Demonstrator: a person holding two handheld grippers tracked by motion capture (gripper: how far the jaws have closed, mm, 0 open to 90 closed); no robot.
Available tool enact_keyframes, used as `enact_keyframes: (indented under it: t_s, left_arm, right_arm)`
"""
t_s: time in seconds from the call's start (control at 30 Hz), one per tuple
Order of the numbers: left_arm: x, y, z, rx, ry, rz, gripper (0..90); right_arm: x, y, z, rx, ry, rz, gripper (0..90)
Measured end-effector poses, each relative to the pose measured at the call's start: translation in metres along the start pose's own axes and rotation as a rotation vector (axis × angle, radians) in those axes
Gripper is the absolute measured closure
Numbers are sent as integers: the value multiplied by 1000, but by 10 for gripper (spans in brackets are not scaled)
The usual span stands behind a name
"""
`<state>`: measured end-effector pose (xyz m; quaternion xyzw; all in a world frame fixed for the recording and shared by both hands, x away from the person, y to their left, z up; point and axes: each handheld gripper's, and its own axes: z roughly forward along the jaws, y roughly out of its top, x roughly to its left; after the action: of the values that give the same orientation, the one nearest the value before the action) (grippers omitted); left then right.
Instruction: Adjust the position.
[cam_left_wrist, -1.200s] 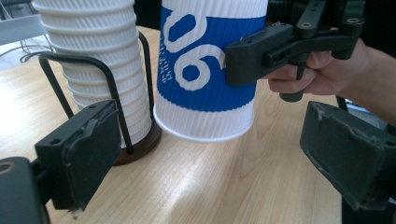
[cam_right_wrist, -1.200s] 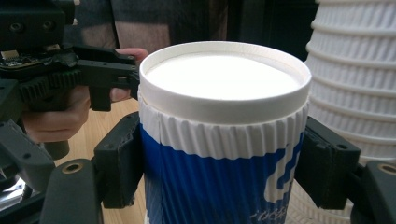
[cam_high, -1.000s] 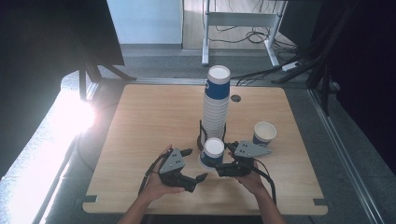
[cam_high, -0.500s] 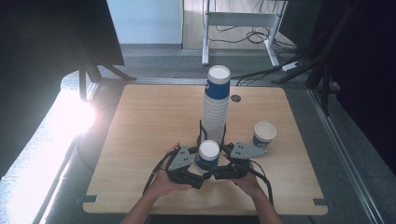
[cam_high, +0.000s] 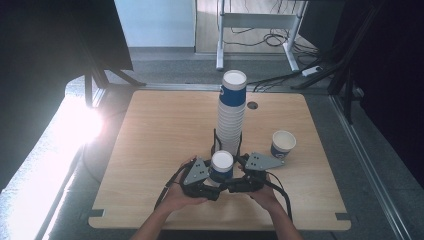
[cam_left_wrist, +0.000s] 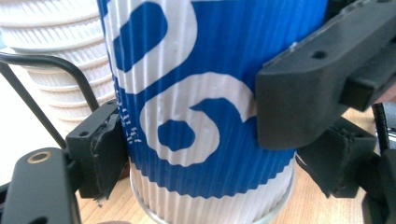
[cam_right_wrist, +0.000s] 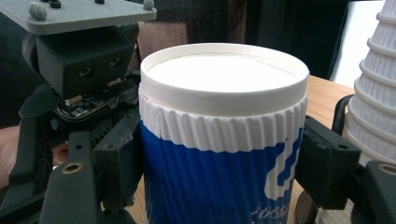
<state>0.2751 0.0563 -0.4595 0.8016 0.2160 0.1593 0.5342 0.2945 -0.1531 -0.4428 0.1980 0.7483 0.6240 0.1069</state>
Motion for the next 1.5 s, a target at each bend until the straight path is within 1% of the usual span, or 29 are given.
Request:
enact_keyframes:
  t_s: [0.1, 0.23, 0.43, 0.57, 0.87, 0.97, 1.07, 1.13, 1.3, 1.5]
  left_arm:
    - [-1, 0, 0, 4, 15, 13, 182]
    - [-2, 1, -1, 14, 23, 23, 187]
    - [-3, 0, -4, 20, 20, 34, 194]
    - [-5, 2, -2, 25, 21, 50, 197]
    - [-6, 4, 1, 43, 14, 71, 200]
    - [-5, 5, 1, 50, 18, 74, 199]
    - [-3, 5, 1, 51, 27, 65, 200]
    - [-1, 6, 2, 59, 31, 67, 200]
    - [2, 8, 2, 92, 59, 97, 200]
    - [6, 11, 1, 147, 102, 162, 200]
  right_arm:
    - [0, 0, 0, 3, -1, -2, 252]
    - [0, -1, 0, 4, 4, 3, 249]
    - [2, 0, 1, 11, 7, 6, 244]
    - [2, 0, -2, 12, 4, 7, 243]
    - [1, -1, -7, 18, -5, 19, 236]
    - [1, -1, -8, 26, -9, 21, 231]
    - [-1, -1, -10, 16, -11, 31, 228]
    - [-2, 0, -12, 9, -15, 37, 228]
    - [-4, 3, -20, 0, -12, 34, 217]
    - [-7, 5, -26, 19, -21, 33, 204]
